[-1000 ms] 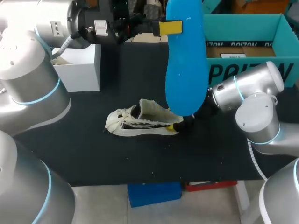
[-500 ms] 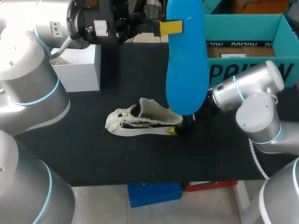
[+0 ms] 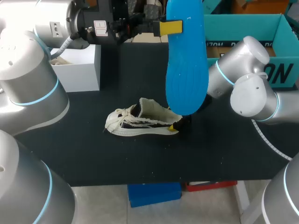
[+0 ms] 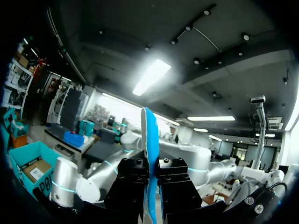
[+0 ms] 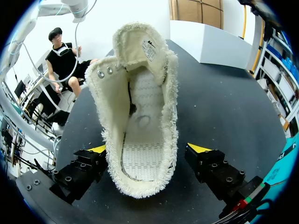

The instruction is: Take the shoe out of the shoebox, open the shoe tongue, remove and reinsert the insole, then place the shoe into the shoebox

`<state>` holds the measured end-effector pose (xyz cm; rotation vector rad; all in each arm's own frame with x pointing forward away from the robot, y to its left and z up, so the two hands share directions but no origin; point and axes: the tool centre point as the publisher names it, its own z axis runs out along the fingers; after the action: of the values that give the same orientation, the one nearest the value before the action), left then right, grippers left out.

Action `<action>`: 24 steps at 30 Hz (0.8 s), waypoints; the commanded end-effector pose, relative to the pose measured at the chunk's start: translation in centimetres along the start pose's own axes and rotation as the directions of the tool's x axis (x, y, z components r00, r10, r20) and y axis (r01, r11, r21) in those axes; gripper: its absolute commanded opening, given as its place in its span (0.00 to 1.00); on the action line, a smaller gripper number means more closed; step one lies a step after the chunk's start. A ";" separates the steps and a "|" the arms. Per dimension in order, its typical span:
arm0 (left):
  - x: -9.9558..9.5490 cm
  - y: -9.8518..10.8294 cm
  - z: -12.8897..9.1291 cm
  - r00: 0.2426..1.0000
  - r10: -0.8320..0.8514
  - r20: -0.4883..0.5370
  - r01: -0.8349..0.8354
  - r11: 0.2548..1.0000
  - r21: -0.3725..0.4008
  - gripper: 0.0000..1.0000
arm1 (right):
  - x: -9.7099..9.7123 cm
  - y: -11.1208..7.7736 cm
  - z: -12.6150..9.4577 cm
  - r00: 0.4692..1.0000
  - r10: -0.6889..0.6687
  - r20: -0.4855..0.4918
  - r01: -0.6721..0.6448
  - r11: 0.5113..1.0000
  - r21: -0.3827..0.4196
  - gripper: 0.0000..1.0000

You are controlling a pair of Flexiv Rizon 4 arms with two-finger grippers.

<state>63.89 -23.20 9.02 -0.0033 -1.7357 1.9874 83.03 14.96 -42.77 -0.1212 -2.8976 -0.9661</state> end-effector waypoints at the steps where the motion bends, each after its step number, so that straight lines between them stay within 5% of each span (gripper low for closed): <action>1: 0.0 0.1 0.1 1.000 0.001 0.002 -0.001 1.000 0.001 0.00 | 0.4 0.6 -0.5 0.998 0.028 0.048 -0.040 0.963 0.267 1.00; 9: 0.0 0.1 0.1 1.000 0.001 0.002 -0.001 1.000 0.001 0.00 | 1.1 0.3 -0.1 0.997 0.038 0.067 -0.062 0.915 0.399 1.00; 24: 0.0 0.1 0.1 1.000 0.001 0.002 -0.001 1.000 0.001 0.00 | 0.7 0.5 -0.2 0.996 -0.053 0.071 0.014 0.887 0.462 1.00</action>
<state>63.91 -23.21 9.00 -0.0039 -1.7349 1.9874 82.53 14.97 -42.52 -0.0832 -3.1005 -0.3729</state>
